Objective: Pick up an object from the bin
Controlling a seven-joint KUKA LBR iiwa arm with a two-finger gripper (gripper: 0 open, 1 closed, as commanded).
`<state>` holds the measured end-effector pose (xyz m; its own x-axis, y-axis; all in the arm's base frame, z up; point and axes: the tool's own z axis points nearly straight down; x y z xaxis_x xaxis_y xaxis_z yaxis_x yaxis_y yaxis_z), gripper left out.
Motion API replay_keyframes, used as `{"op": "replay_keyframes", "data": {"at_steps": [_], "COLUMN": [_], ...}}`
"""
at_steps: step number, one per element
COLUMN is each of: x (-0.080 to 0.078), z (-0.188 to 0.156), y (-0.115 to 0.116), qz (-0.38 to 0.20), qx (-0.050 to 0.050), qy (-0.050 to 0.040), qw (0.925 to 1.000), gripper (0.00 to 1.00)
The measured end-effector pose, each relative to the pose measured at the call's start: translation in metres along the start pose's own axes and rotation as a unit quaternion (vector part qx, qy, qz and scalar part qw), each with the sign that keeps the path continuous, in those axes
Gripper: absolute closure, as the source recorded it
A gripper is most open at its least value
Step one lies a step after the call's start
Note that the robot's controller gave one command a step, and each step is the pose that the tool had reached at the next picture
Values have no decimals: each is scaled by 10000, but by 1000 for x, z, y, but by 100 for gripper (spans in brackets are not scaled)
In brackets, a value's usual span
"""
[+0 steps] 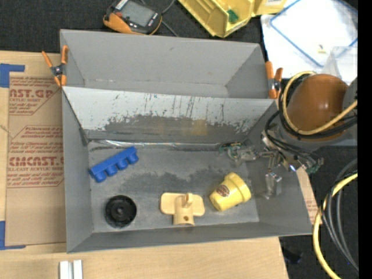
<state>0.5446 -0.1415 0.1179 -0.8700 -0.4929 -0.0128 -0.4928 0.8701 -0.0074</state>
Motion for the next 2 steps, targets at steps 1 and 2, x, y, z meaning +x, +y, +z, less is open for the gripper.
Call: {"op": "replay_keyframes", "data": {"at_steps": [1,2], "x": [40,44], "z": [20,30], "y": [15,27], "qz": [-394,-595], "qx": [-54,-29], "qy": [25,18], "qw": [9992,9982], "gripper": [0,0]}}
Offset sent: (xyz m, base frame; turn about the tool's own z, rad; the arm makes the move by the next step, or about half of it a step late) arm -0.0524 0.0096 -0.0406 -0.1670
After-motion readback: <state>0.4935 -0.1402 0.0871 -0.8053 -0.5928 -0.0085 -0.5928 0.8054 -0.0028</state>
